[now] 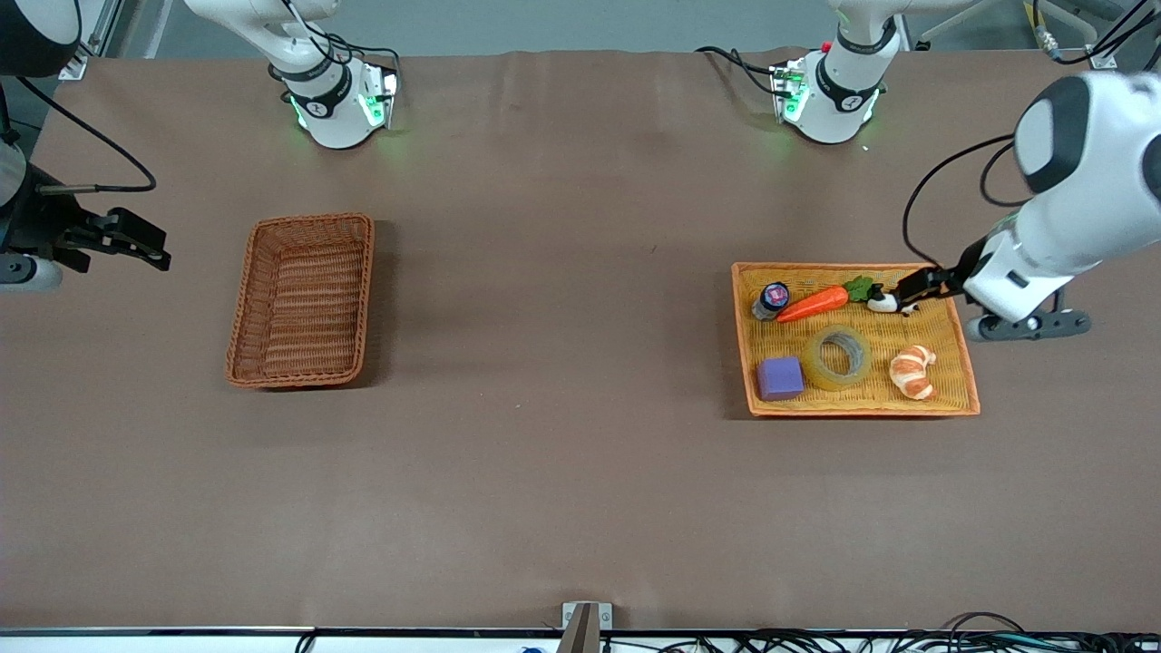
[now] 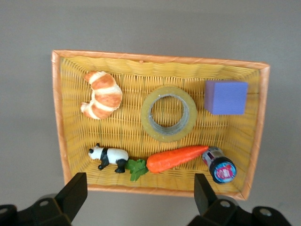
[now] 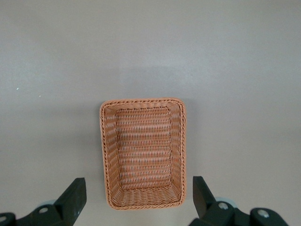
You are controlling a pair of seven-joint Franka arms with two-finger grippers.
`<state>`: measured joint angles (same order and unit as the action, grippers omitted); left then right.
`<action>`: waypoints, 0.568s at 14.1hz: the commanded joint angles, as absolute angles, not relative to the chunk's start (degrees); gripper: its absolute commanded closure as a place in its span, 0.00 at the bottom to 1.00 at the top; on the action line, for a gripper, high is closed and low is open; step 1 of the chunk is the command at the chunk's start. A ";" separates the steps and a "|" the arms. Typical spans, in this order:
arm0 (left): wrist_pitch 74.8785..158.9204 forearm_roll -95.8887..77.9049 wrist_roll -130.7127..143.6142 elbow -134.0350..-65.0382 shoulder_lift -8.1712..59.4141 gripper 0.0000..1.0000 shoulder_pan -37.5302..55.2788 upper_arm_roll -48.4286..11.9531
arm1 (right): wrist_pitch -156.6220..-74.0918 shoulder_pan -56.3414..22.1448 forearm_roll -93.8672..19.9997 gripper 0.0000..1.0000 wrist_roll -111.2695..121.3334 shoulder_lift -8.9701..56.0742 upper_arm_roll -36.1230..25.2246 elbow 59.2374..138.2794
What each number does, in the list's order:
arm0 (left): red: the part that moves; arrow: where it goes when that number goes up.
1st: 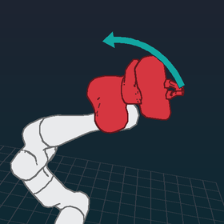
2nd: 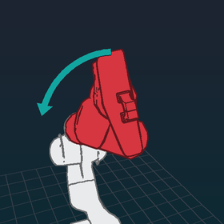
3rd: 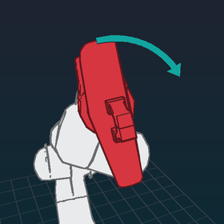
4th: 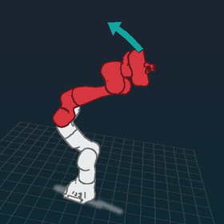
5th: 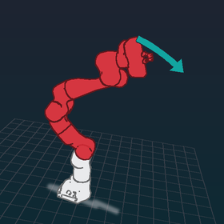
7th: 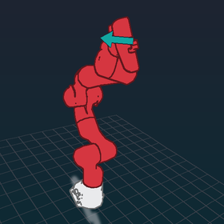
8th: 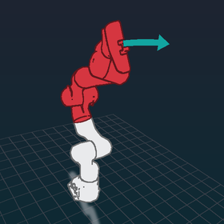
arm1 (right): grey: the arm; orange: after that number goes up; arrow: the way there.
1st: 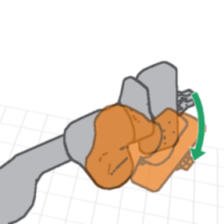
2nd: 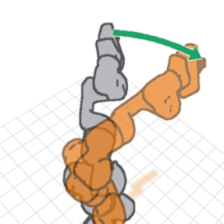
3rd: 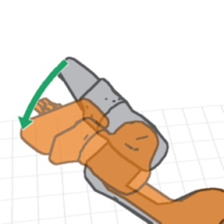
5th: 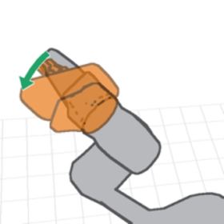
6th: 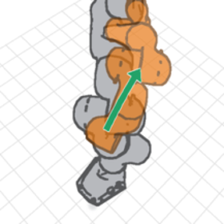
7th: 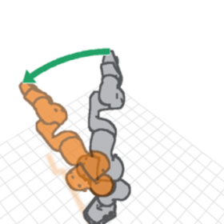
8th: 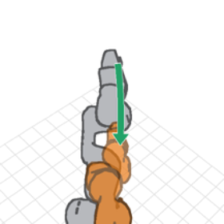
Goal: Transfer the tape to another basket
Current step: 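Move the left gripper over the tape roll in the yellow tray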
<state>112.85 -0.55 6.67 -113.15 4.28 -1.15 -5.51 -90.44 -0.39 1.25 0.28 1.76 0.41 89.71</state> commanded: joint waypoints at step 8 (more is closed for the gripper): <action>125.05 2.81 6.15 -114.96 19.32 0.00 -1.76 -5.54 | -90.26 -0.88 0.88 0.00 0.09 1.67 0.00 89.82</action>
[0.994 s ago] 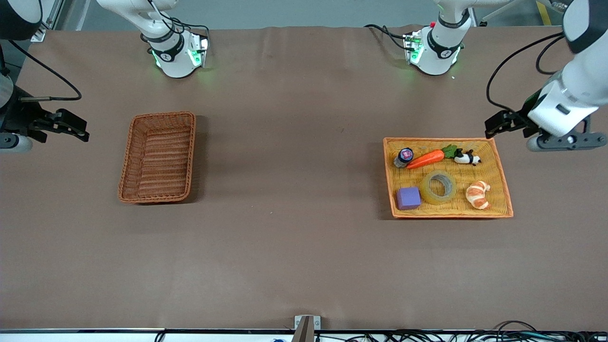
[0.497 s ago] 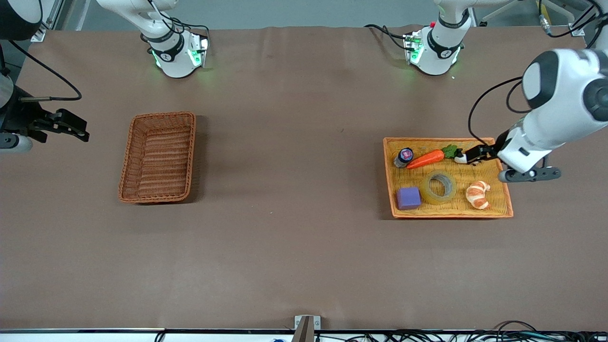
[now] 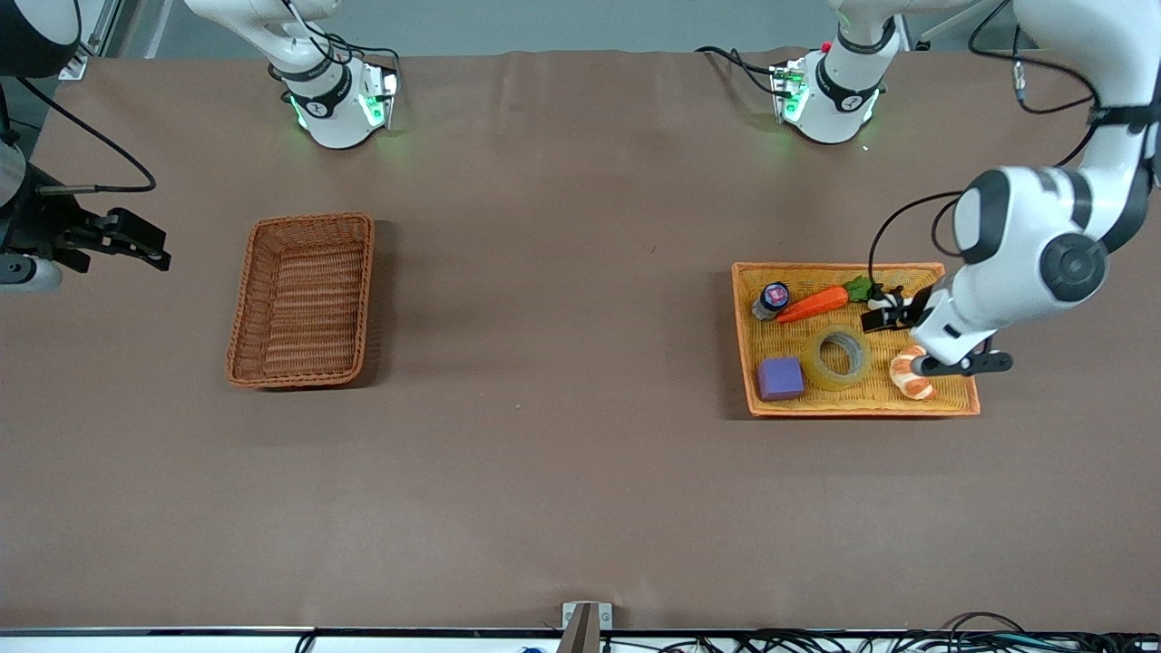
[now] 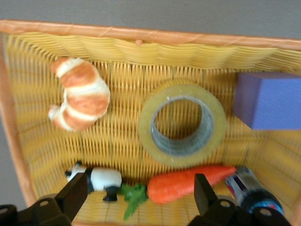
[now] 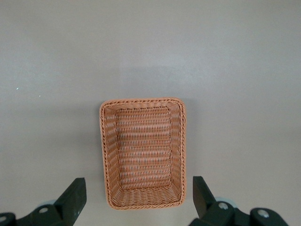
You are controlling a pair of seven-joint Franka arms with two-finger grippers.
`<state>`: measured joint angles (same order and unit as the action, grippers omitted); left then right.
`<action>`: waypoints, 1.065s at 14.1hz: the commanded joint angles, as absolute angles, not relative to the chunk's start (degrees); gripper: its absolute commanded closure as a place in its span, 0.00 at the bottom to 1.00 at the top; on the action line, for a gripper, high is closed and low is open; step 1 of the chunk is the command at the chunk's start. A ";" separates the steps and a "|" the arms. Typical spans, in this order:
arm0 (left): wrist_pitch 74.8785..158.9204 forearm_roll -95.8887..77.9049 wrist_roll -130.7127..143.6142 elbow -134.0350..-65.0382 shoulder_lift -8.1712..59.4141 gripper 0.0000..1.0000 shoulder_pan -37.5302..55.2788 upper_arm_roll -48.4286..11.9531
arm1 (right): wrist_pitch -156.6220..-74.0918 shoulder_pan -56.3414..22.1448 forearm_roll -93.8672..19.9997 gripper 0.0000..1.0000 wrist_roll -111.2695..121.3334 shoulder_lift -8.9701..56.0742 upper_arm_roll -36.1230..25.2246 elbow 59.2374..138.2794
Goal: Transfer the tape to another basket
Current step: 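Lower the left gripper onto the tape roll and close on it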
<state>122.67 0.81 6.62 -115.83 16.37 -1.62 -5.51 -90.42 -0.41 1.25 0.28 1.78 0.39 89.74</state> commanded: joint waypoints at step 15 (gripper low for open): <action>133.07 2.99 6.15 -113.56 29.35 0.57 -2.37 -5.54 | -90.18 -0.62 0.88 0.00 0.09 1.67 0.00 89.82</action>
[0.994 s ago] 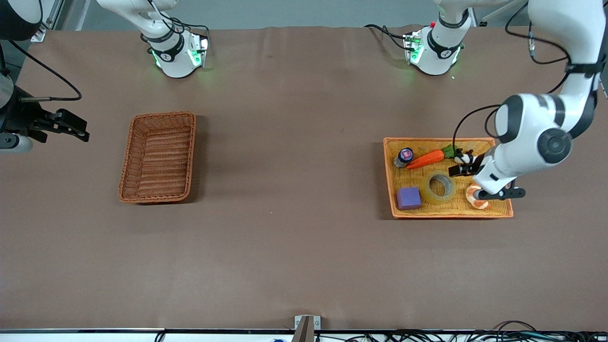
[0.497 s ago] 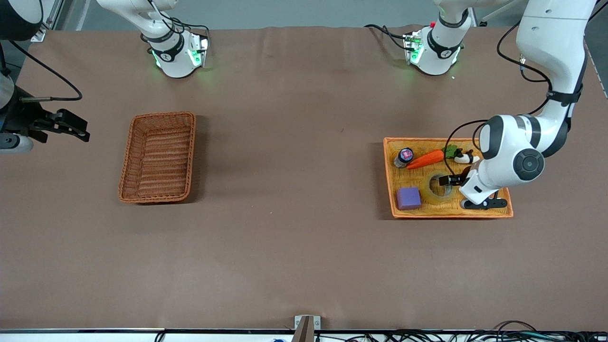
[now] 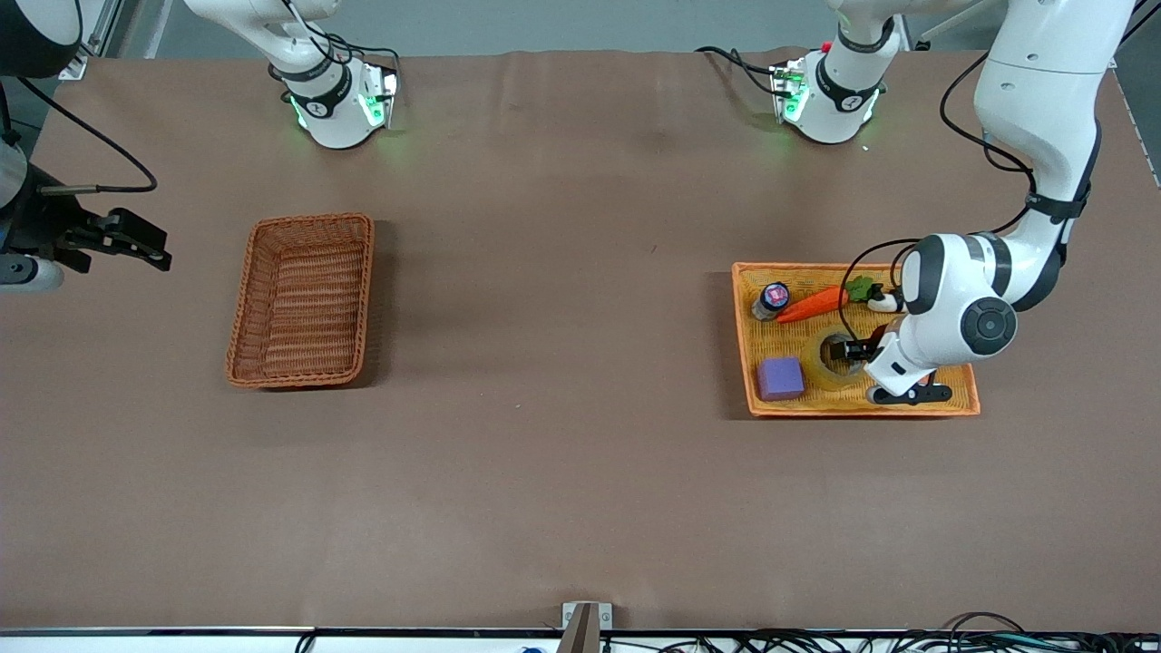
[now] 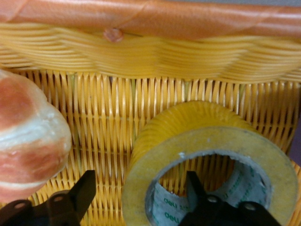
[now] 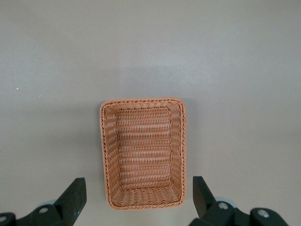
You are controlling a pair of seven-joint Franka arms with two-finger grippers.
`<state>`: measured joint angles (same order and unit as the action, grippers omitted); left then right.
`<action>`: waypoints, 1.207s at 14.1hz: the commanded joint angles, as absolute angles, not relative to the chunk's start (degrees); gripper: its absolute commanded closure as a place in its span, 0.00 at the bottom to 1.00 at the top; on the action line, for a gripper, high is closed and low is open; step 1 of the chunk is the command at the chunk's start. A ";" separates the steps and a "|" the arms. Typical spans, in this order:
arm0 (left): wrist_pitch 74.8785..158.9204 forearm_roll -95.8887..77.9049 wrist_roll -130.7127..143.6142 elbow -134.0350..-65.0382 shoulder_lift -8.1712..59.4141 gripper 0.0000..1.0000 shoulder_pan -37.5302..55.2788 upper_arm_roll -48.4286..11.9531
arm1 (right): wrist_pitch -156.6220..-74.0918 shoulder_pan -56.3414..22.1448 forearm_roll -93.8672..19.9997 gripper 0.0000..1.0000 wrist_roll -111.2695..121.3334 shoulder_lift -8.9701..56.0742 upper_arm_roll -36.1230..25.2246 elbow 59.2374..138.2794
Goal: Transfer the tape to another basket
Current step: 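Lower the left gripper onto the tape roll and close on it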
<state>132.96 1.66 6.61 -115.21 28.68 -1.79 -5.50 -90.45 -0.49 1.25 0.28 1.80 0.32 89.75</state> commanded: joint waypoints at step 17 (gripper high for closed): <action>105.30 2.99 8.95 -96.78 19.51 1.00 1.04 -11.25 | -90.00 -0.53 0.79 0.00 0.09 1.67 -0.18 89.91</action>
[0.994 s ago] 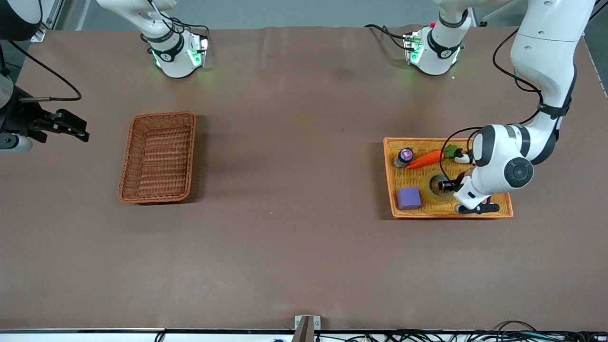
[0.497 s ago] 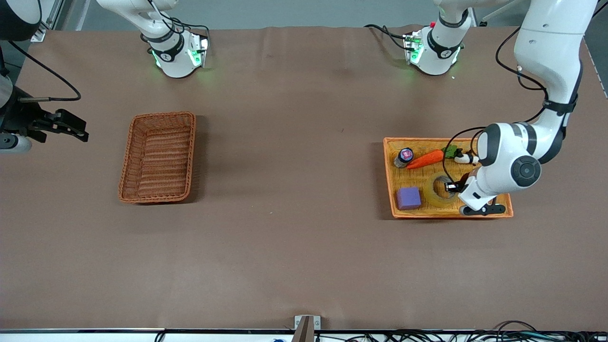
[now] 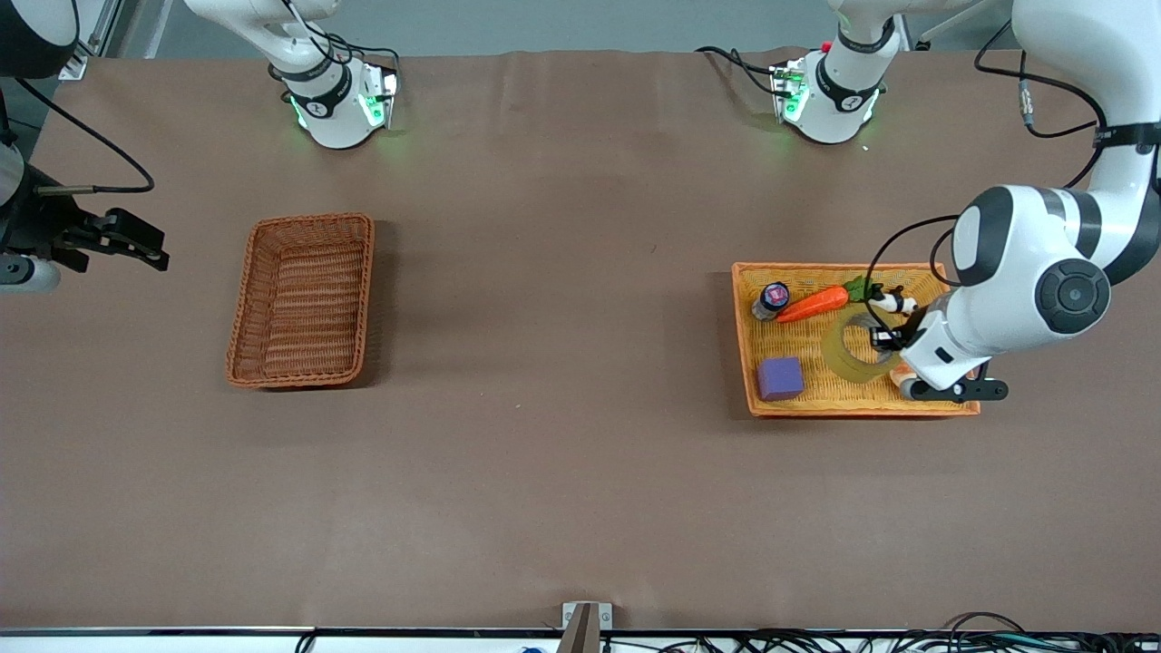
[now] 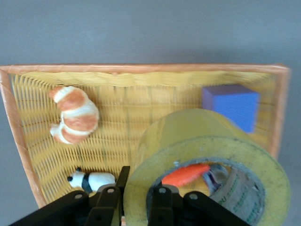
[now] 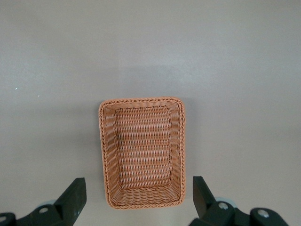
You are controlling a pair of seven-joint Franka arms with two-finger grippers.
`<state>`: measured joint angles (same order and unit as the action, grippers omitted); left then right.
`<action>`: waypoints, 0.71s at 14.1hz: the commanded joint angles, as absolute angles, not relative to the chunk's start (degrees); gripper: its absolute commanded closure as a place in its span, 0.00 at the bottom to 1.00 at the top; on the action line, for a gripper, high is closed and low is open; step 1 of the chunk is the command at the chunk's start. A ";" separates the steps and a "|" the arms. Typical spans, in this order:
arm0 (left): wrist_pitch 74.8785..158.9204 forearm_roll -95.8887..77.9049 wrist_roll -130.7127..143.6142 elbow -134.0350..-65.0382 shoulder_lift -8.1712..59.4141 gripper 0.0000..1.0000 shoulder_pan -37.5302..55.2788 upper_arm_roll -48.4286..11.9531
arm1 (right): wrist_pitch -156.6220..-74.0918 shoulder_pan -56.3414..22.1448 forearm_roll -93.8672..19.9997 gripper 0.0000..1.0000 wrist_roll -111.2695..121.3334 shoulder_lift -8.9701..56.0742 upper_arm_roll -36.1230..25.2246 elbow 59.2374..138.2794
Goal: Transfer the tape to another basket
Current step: 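Lower the left gripper onto the tape roll and close on it, then lift the tape with the left gripper while the right gripper reaches out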
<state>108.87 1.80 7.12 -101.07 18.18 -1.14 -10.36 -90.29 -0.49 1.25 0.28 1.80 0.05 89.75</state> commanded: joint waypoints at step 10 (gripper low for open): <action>105.47 1.76 39.50 -81.01 38.62 1.00 24.84 -11.42 | -90.70 0.00 0.62 0.00 0.09 2.11 -0.26 90.09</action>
